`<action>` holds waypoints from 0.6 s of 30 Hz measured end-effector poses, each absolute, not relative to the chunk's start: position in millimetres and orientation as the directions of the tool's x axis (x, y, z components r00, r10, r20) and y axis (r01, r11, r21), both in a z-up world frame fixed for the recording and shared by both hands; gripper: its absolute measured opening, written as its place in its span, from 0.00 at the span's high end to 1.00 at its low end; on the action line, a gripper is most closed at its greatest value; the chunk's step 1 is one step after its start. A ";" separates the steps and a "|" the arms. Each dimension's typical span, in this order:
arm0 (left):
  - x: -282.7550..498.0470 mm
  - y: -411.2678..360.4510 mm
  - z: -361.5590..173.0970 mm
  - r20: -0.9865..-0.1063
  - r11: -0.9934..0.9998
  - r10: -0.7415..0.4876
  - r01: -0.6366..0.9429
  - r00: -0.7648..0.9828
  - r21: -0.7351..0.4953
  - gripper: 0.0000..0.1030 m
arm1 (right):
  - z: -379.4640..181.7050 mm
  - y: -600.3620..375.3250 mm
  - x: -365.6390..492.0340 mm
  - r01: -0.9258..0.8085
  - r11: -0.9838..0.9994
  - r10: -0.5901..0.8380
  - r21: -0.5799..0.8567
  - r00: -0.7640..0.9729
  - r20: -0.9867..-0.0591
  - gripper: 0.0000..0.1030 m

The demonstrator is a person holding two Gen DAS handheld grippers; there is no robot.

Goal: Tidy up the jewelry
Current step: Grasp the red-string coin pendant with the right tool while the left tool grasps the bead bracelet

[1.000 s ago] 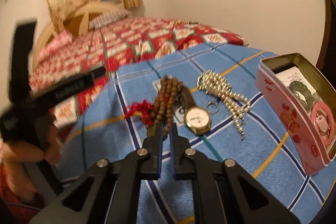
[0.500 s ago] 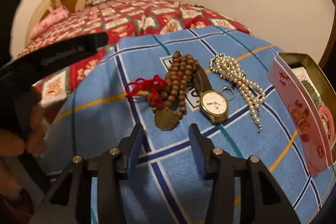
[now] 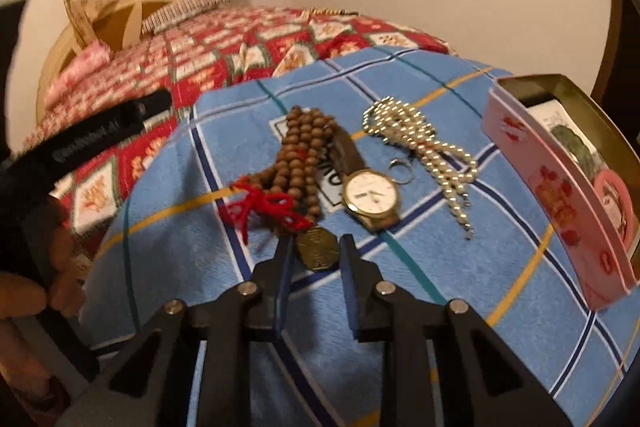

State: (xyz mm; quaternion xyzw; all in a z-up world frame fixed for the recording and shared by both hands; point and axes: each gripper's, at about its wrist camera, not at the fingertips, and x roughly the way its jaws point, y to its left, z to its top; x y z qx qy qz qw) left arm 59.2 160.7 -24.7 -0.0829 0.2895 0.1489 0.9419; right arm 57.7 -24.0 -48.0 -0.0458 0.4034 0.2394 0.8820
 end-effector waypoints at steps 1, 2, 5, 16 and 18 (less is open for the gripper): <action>59.5 160.4 -24.6 -0.570 0.942 0.232 -0.328 0.788 -0.071 0.39 | -45.7 -27.5 56.2 -0.458 0.881 0.392 0.117 0.569 -0.723 0.75; 59.7 160.0 -24.8 -0.571 0.944 0.226 -0.322 0.789 -0.072 0.39 | -42.6 -31.3 54.2 -0.456 0.881 0.399 0.122 0.581 -0.710 0.75; 61.7 154.6 -24.5 -0.572 0.958 0.183 -0.277 0.800 -0.081 0.39 | -31.7 -43.1 48.9 -0.446 0.885 0.417 0.138 0.622 -0.663 0.75; 98.9 102.8 -42.2 -0.693 0.980 -0.135 -0.006 0.708 -0.197 0.39 | 12.0 -114.2 54.8 -0.273 0.941 0.337 0.200 0.799 -0.498 0.75; 108.3 98.5 -50.9 -0.742 0.981 -0.138 -0.014 0.656 -0.195 0.39 | 15.8 -126.7 56.7 -0.242 0.949 0.312 0.204 0.818 -0.483 0.75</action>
